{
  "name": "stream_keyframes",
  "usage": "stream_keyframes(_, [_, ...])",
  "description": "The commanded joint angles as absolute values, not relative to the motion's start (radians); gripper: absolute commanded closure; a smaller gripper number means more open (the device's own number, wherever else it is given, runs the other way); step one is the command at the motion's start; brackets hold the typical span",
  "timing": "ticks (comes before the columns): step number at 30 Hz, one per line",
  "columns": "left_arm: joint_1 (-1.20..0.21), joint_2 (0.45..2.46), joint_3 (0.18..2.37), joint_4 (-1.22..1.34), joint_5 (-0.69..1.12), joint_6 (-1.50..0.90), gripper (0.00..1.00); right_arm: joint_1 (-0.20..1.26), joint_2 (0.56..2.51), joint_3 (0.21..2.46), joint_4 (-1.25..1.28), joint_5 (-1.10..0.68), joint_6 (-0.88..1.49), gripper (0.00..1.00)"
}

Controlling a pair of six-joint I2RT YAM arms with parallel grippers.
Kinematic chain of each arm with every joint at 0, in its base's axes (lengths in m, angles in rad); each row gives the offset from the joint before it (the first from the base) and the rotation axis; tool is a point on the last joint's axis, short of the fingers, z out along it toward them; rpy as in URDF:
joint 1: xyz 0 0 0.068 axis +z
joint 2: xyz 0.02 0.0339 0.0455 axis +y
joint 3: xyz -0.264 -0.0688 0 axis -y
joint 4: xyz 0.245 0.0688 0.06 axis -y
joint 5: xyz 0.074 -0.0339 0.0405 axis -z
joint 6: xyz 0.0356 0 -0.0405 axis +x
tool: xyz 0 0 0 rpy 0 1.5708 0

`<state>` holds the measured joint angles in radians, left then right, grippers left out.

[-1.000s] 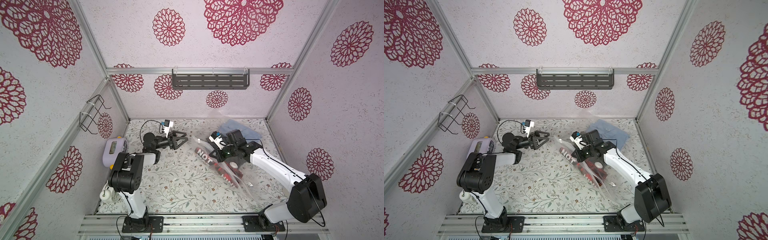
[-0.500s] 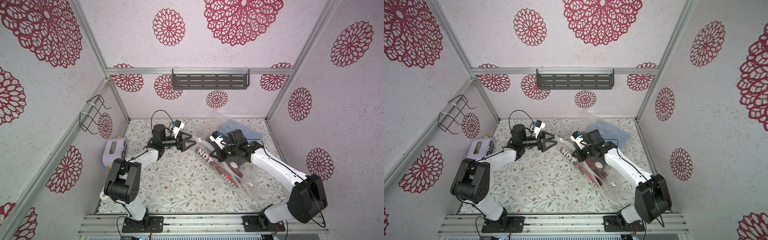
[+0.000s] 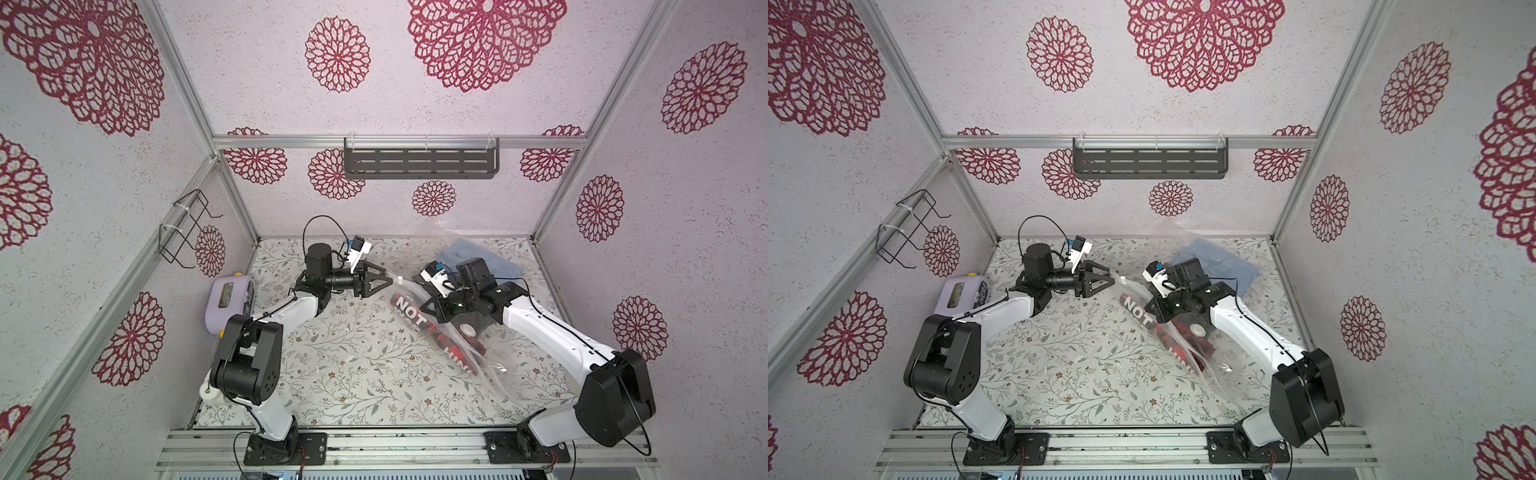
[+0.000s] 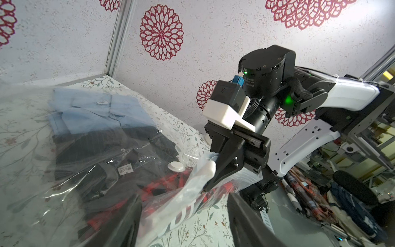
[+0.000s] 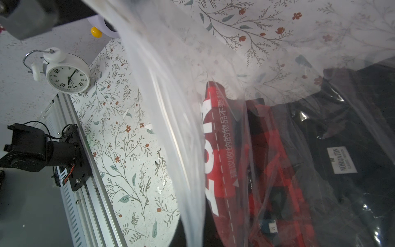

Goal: Place the folded shirt into the vacuum bag
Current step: Adjust the vacuum bag at the center of the board.

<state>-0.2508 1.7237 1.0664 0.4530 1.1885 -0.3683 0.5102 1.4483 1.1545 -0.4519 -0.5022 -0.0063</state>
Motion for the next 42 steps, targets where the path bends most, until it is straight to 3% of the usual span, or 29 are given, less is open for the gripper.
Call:
stream_keyframes(1, [-0.258,1.745,1.101,0.394,1.212,-0.345,0.49,0.498,1.413,1.191,-0.428,-0.528,0.006,0.98])
stream_keyframes(2, [-0.258,1.746,1.107,0.38,1.211,-0.34,0.56,0.498,1.411,1.191,-0.427,-0.531,0.007,0.98])
stream_keyframes(4, [-0.258,1.749,1.115,0.361,1.204,-0.337,0.8,0.496,1.41,1.189,-0.425,-0.525,0.007,0.98])
stream_keyframes(7, [-0.257,1.741,1.117,0.34,1.183,-0.333,0.99,0.492,1.408,1.185,-0.422,-0.525,0.009,0.98])
stream_keyframes(8, [-0.256,1.737,1.118,0.331,1.176,-0.329,1.0,0.49,1.408,1.186,-0.421,-0.525,0.011,0.98])
stream_keyframes(11, [-0.254,1.722,1.121,0.293,1.114,-0.319,1.0,0.49,1.399,1.179,-0.411,-0.538,0.016,0.95])
stream_keyframes(16, [-0.23,1.708,1.096,0.335,1.018,-0.386,1.0,0.491,1.376,1.173,-0.39,-0.558,0.031,0.6])
stream_keyframes(20, [-0.18,1.719,1.031,0.508,1.008,-0.516,1.0,0.494,1.356,1.175,-0.389,-0.502,0.042,0.44])
stream_keyframes(24, [-0.149,1.739,0.98,0.692,1.041,-0.661,1.0,0.53,1.367,1.208,-0.421,-0.368,0.036,0.43])
stream_keyframes(32, [-0.138,1.741,0.962,0.707,1.095,-0.698,1.0,0.656,1.465,1.362,-0.492,-0.265,-0.001,0.45])
stream_keyframes(37, [-0.14,1.68,0.967,0.549,1.05,-0.609,1.0,0.708,1.487,1.401,-0.526,-0.19,-0.003,0.45])
stream_keyframes(42, [-0.14,1.583,0.972,0.338,0.945,-0.505,1.0,0.724,1.381,1.247,-0.435,-0.004,0.081,0.41])
